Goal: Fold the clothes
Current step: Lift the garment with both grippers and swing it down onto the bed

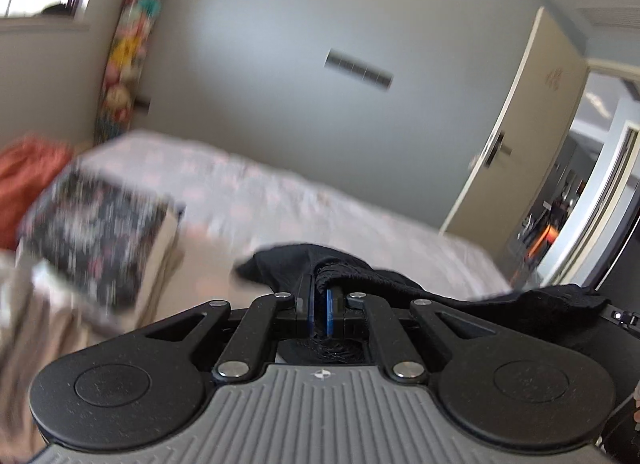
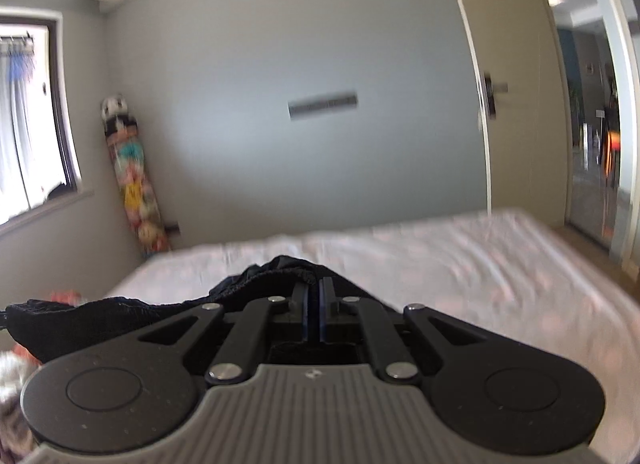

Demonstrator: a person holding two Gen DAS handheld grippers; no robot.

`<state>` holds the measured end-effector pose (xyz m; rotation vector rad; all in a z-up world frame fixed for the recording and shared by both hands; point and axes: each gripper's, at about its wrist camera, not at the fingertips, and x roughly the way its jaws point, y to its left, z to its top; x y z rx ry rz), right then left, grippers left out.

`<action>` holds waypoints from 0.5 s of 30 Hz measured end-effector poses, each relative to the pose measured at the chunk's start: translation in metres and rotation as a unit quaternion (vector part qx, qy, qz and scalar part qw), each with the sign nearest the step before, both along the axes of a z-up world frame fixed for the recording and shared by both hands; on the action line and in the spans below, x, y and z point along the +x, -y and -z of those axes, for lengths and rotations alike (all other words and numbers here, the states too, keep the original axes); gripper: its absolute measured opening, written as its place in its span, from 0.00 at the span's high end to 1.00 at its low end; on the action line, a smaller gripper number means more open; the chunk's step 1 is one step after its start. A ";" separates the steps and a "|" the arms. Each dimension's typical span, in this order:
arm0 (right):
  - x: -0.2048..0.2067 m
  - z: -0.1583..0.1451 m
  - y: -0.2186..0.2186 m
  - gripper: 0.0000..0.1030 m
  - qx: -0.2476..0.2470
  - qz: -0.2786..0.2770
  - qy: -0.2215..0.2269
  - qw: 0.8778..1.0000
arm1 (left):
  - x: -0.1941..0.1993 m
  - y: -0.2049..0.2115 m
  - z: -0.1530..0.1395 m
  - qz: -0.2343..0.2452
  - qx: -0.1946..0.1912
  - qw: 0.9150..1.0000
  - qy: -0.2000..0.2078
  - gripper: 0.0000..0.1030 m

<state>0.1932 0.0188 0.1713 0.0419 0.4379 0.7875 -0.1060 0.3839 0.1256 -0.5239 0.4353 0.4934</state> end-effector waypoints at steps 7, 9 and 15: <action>-0.018 0.173 -0.009 0.94 -0.087 0.011 -0.124 0.988 | -0.028 -0.003 0.176 -0.036 -0.131 0.983 -0.124 0.97; -0.022 0.209 -0.008 0.94 -0.099 0.022 -0.159 0.982 | -0.035 -0.001 0.195 -0.043 -0.136 0.980 -0.139 0.97; -0.041 0.250 0.000 0.88 -0.097 0.053 -0.196 0.974 | -0.043 0.004 0.218 -0.043 -0.119 0.978 -0.167 0.96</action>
